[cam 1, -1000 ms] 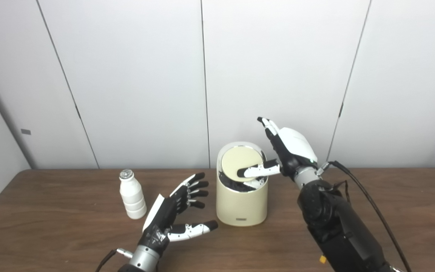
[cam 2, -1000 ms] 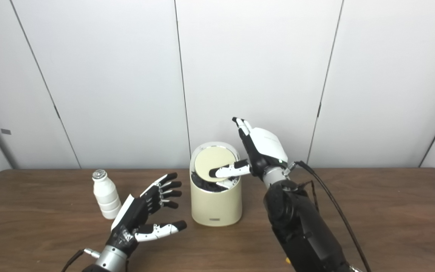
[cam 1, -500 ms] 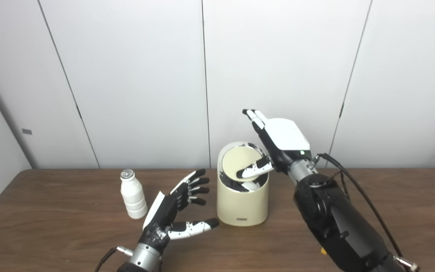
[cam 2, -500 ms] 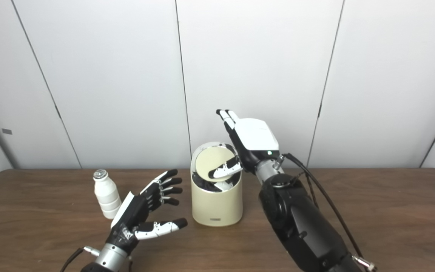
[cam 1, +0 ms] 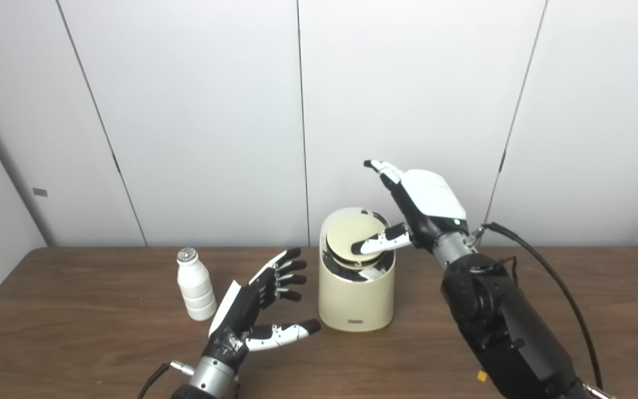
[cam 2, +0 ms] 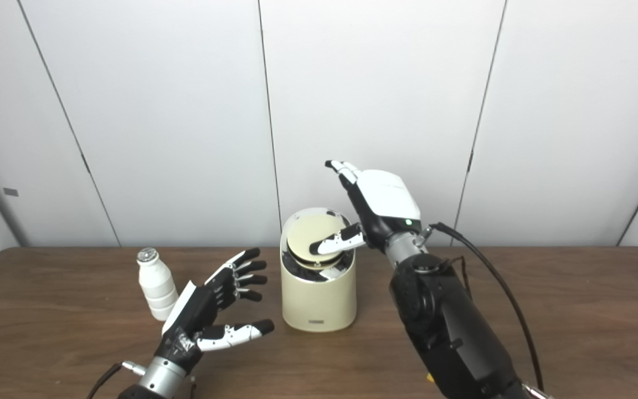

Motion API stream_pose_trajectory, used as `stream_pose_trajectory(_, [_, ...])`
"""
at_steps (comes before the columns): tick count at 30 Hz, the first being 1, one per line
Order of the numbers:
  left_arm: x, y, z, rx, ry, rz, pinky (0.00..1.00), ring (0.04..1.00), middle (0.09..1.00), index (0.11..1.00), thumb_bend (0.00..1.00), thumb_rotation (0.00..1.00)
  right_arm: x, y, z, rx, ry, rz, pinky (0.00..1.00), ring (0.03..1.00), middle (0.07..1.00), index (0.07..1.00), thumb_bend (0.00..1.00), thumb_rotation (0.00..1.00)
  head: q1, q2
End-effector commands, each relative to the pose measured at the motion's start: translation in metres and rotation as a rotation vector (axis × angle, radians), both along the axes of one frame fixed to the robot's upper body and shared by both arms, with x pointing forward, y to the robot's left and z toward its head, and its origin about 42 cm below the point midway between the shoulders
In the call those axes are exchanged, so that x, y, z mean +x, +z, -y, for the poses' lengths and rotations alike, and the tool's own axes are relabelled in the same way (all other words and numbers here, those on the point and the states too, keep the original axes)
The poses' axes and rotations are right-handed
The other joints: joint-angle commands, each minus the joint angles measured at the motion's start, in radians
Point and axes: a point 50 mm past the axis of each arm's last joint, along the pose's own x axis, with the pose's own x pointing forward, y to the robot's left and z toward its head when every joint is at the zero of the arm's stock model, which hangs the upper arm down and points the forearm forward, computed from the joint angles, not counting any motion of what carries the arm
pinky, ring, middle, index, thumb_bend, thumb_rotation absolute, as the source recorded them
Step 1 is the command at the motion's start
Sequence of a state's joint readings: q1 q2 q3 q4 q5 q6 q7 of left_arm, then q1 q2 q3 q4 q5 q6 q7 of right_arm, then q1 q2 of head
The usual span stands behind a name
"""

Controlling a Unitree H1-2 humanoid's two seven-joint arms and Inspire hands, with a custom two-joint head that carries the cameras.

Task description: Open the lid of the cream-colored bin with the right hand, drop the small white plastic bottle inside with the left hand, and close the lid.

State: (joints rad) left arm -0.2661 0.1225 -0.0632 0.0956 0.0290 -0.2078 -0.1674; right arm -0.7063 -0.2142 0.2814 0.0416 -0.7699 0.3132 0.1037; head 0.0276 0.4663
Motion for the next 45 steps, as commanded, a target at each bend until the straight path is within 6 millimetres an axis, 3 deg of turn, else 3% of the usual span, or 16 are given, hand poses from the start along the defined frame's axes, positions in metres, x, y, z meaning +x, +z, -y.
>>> stream_pose_trajectory(1, [0.007,0.019,0.001,-0.011,-0.008,0.073,0.69,0.790,0.855,0.919,0.75,0.11,-0.006,0.036,0.000,0.106,0.031,0.105,0.68,0.837,0.900,0.903,0.91,0.35,0.000,0.000])
stream_pose_trajectory(4, [0.006,0.019,0.001,-0.011,-0.007,0.072,0.70,0.791,0.854,0.918,0.75,0.11,-0.012,0.032,0.009,0.248,0.021,0.186,0.64,0.789,0.845,0.857,0.89,0.33,-0.002,0.002])
stream_pose_trajectory(8, [0.006,0.020,0.000,-0.008,-0.003,0.079,0.68,0.788,0.852,0.918,0.74,0.11,-0.018,0.011,0.021,0.360,0.003,0.228,0.57,0.746,0.821,0.835,0.83,0.29,0.001,0.003])
stream_pose_trajectory(14, [0.006,0.021,-0.002,0.001,0.000,0.086,0.67,0.785,0.852,0.915,0.74,0.12,-0.043,-0.036,0.051,0.490,0.005,0.132,0.61,0.779,0.848,0.846,0.83,0.28,0.002,0.007])
stream_pose_trajectory(19, [0.006,0.020,-0.005,0.007,0.002,0.079,0.67,0.786,0.854,0.918,0.74,0.13,-0.061,-0.074,0.068,0.585,-0.011,0.080,0.73,0.810,0.877,0.869,0.82,0.30,-0.002,0.008])
stream_pose_trajectory(23, [0.007,0.019,-0.005,0.009,0.002,0.079,0.67,0.784,0.855,0.917,0.74,0.13,-0.069,-0.099,0.077,0.623,0.006,0.068,0.72,0.818,0.883,0.882,0.81,0.29,-0.003,0.007])
stream_pose_trajectory(40, [0.000,0.020,-0.009,0.012,0.017,0.086,0.67,0.771,0.834,0.901,0.74,0.11,-0.091,-0.141,0.066,0.681,0.029,0.021,0.71,0.803,0.861,0.875,0.84,0.31,0.011,0.006])
stream_pose_trajectory(43, [-0.005,0.027,-0.012,0.013,0.031,0.114,0.62,0.746,0.830,0.888,0.75,0.12,-0.095,-0.143,0.065,0.705,0.036,0.013,0.72,0.814,0.868,0.872,0.85,0.29,0.044,0.010])
stream_pose_trajectory(45, [-0.013,0.032,-0.015,0.050,0.062,0.178,0.55,0.680,0.791,0.851,0.71,0.06,-0.097,-0.143,0.066,0.711,0.035,0.010,0.72,0.821,0.874,0.875,0.84,0.29,0.077,0.011])
